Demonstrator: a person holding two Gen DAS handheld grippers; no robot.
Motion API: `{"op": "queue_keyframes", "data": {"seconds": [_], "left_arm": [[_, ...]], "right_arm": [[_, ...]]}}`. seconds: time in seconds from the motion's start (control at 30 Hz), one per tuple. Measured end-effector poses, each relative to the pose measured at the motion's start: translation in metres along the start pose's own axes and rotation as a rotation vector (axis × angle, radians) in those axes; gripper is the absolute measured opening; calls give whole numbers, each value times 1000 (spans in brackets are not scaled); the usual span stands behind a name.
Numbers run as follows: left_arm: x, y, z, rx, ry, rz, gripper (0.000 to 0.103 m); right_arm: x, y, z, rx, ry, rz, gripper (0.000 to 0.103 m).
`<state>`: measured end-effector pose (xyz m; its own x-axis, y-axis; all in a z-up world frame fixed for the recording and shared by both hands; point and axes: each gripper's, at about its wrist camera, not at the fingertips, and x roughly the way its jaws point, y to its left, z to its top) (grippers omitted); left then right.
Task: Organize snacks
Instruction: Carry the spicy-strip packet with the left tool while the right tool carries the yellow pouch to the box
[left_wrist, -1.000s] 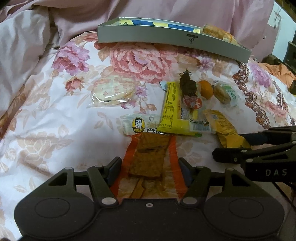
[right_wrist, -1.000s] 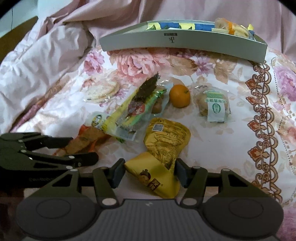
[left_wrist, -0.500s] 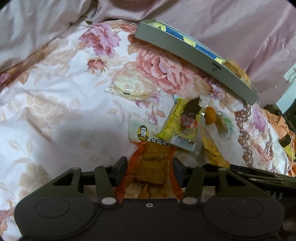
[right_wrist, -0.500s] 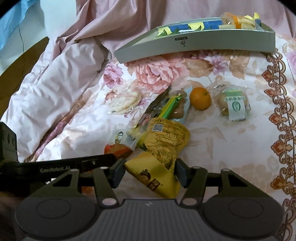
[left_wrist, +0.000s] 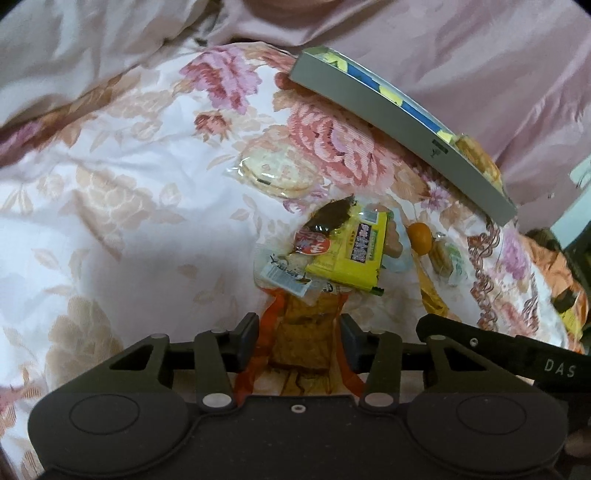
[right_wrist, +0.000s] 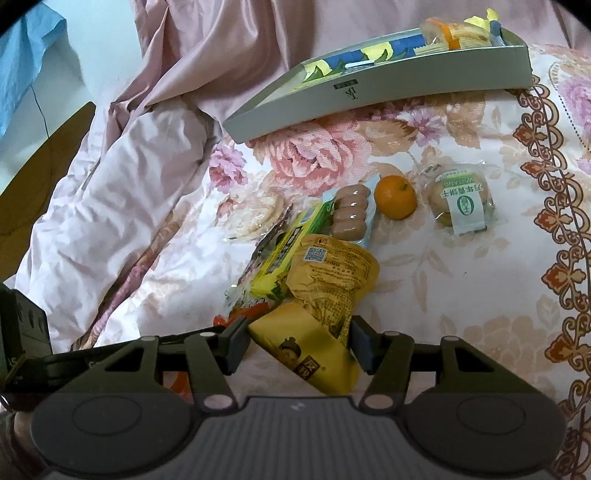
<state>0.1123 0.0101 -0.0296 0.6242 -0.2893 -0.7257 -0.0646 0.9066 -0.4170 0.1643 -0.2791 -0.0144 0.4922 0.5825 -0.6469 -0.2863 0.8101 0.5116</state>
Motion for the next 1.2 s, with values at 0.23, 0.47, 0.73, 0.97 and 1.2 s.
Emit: {"op": "queue_keyframes", "data": {"seconds": [0.23,0.47,0.73,0.97,1.2], "left_arm": [[-6,8,-1,-107,8,-51,47],[-13,15,-7,-221,17,-100,47],[-24,5,-9,-234,16,-126,47],[-31,-7,-9,-240,6,-147,47],[-43,-20,-6,-239,-12,-175,47]], "right_arm": [[-3,1,0,20,-11,25,63],[-2,4,-1,22,6,50,63],[-15,4,2,32,-48,56,63],[-23,2,4,43,-85,63,63],[-35,-2,9,57,-138,74,63]]}}
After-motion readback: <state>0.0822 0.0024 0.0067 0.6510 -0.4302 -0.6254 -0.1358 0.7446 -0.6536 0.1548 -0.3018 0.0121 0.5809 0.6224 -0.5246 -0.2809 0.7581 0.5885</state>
